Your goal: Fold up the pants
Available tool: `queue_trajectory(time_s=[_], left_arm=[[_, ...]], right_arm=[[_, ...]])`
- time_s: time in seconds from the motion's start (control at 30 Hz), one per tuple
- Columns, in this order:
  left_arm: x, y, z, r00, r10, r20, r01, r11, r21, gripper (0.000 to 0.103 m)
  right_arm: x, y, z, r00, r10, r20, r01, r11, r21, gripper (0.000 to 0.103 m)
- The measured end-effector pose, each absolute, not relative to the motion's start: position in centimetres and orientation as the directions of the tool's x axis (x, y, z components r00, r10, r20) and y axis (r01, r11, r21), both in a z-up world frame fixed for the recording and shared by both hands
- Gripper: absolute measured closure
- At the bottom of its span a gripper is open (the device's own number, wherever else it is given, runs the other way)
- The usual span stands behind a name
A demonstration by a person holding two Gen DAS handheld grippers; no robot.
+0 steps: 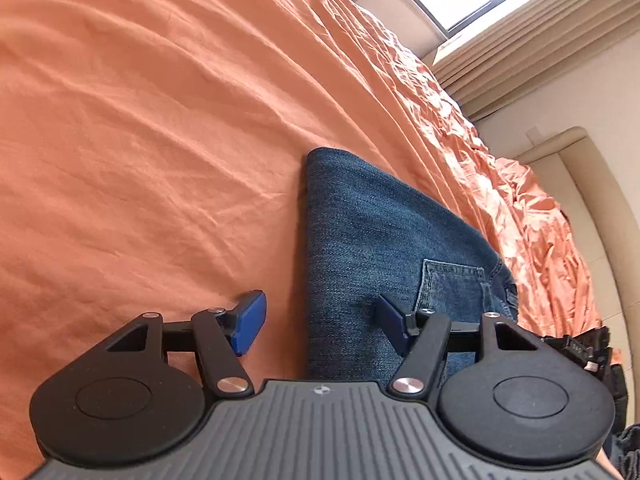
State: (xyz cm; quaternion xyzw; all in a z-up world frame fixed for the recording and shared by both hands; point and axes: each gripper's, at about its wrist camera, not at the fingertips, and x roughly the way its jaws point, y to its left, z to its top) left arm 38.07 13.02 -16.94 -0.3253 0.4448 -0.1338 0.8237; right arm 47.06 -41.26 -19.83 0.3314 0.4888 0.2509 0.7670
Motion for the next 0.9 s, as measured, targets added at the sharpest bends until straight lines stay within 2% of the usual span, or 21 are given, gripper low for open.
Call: queue_trajectory(time_s=[0.23, 0.3, 0.4, 0.53, 0.67, 0.8, 0.9], left_arm=[[38.5, 13.6, -18.1, 0.57, -0.573, -0.589, -0.059, 0.686, -0.725, 0.029], [38.5, 13.9, -18.5, 0.576, -0.584, -0.572, -0.064, 0.666, -0.743, 0.029], [38.3, 14.0, -18.9, 0.592, -0.587, -0.552, -0.071, 0.645, -0.761, 0.029], [38.0, 13.9, -19.5, 0.616, -0.595, -0.516, -0.073, 0.609, -0.79, 0.033], [38.2, 13.5, -20.0, 0.629, -0.584, -0.513, -0.118, 0.581, -0.805, 0.067], [37.7, 13.2, -19.1, 0.663, -0.519, -0.54, -0.146, 0.618, -0.773, 0.094], [37.6, 12.4, -17.0, 0.676, -0.473, -0.565, -0.143, 0.668, -0.73, 0.097]], right_arm=[[48.2, -41.1, -21.9, 0.379, 0.769, -0.514, -0.041, 0.569, 0.821, 0.05], [47.8, -41.0, -21.7, 0.383, 0.773, -0.506, -0.047, 0.563, 0.825, 0.064], [47.0, -40.2, -19.5, 0.413, 0.747, -0.521, -0.11, 0.608, 0.786, 0.08], [46.2, -39.2, -16.6, 0.442, 0.721, -0.534, -0.156, 0.648, 0.745, 0.084], [46.2, -38.7, -15.9, 0.438, 0.682, -0.585, -0.127, 0.692, 0.711, 0.084], [45.9, -38.5, -15.6, 0.449, 0.647, -0.616, -0.089, 0.719, 0.689, 0.084], [45.1, -38.2, -14.3, 0.463, 0.632, -0.622, -0.081, 0.729, 0.68, 0.086]])
